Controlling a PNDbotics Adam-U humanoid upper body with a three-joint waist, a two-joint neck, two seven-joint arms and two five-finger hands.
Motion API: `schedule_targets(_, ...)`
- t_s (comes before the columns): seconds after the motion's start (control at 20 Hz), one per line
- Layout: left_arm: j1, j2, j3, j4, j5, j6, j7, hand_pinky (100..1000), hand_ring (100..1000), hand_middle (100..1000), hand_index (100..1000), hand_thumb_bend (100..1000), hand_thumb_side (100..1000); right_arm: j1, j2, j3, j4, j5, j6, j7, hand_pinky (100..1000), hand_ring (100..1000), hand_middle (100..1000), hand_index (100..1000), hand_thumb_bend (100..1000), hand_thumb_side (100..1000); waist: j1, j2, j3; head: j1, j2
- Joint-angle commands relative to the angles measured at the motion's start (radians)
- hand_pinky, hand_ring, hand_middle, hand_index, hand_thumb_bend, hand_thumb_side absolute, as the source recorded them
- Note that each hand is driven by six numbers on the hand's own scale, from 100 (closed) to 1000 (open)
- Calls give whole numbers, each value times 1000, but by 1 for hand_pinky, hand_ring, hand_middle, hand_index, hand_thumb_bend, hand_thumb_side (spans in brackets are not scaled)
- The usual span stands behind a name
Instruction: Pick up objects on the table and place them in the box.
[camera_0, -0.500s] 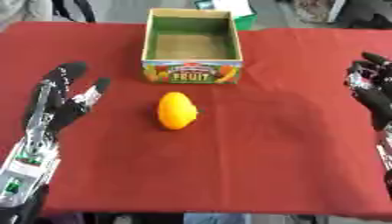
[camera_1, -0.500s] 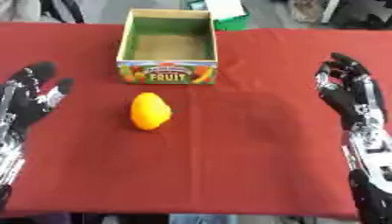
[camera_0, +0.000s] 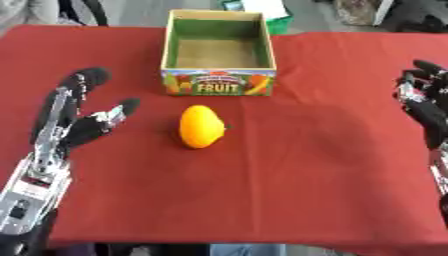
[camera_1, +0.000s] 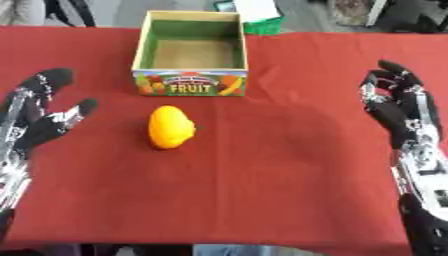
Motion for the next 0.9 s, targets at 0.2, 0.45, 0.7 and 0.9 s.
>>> schedule_targets(0.2, -36, 32, -22, -22, -42, 13, -24, 1000, 839, 786, 717, 764, 339, -9, -13, -6, -24, -4, -2, 1, 650, 750, 676, 808, 100, 118, 3, -14, -3, 2, 6)
schedule_targets(0.45, -68, 40, -63, -3, -107, 39, -55, 998, 833, 781, 717, 762, 333, -8, -11, -3, -22, -3, -1, 4, 650, 750, 676, 808, 100, 118, 4, -15, -8, 5, 6)
schedule_targets(0.7, -105, 51, -119, 18, -199, 65, -113, 993, 827, 776, 717, 761, 328, -8, -10, 0, -21, -3, -1, 7, 651, 750, 676, 808, 100, 117, 5, -17, -13, 8, 6)
schedule_targets(0.9, -132, 48, -164, 53, -258, 75, -158, 988, 820, 770, 715, 756, 308, -7, -8, 2, -21, -3, 0, 9, 651, 750, 676, 808, 100, 116, 5, -19, -18, 11, 6)
